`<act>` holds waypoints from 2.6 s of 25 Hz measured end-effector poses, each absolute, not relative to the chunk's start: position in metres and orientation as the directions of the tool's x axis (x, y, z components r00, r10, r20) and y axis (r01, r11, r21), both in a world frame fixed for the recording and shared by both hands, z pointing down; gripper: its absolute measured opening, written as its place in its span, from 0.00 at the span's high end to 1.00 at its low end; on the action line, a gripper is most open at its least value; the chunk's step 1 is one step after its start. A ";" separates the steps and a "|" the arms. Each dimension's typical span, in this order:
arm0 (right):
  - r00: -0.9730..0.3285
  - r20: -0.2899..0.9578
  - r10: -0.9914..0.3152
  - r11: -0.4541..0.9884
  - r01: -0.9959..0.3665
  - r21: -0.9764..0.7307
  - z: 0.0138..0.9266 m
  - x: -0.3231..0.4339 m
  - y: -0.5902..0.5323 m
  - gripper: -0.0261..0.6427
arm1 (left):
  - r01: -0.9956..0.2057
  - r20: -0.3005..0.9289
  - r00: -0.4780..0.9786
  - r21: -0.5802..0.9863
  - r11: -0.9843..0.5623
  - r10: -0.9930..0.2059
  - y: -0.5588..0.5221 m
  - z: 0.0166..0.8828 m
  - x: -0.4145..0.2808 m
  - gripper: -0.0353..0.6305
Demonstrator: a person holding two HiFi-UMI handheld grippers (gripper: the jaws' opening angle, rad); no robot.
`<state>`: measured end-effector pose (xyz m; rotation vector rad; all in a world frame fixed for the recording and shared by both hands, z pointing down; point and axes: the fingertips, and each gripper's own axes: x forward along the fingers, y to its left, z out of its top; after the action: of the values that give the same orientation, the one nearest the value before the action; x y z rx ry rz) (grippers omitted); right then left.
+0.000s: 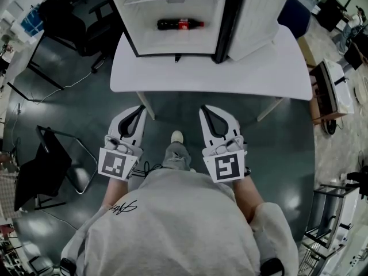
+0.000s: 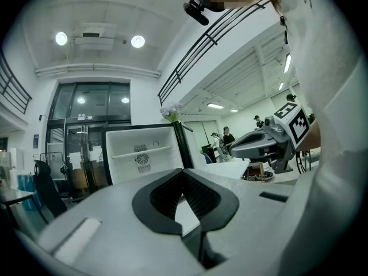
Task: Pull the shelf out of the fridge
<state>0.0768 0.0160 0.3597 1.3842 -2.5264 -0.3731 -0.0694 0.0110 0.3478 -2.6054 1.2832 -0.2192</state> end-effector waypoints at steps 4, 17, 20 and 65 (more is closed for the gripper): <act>-0.520 0.082 -0.850 0.515 -0.789 0.335 0.359 0.073 0.001 0.94 | -0.760 0.035 0.606 -0.268 -0.591 -0.795 -0.006 0.345 -0.072 0.94; -0.503 0.089 -0.860 0.502 -0.799 0.332 0.361 0.069 -0.057 0.94 | -0.748 0.026 0.625 -0.265 -0.609 -0.780 -0.066 0.349 -0.078 0.94; -0.495 0.095 -0.863 0.497 -0.801 0.333 0.362 0.070 -0.072 0.94 | -0.744 0.029 0.630 -0.262 -0.614 -0.776 -0.082 0.350 -0.077 0.94; -0.421 0.044 -0.906 0.411 -0.847 0.338 0.333 0.055 -0.256 0.94 | -0.676 0.057 0.697 -0.282 -0.681 -0.715 -0.273 0.334 -0.084 0.94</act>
<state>0.0554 -0.2565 0.3332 1.5464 -2.4458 -0.3902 -0.0836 -0.2727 0.3340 -2.6680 1.1119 -0.2371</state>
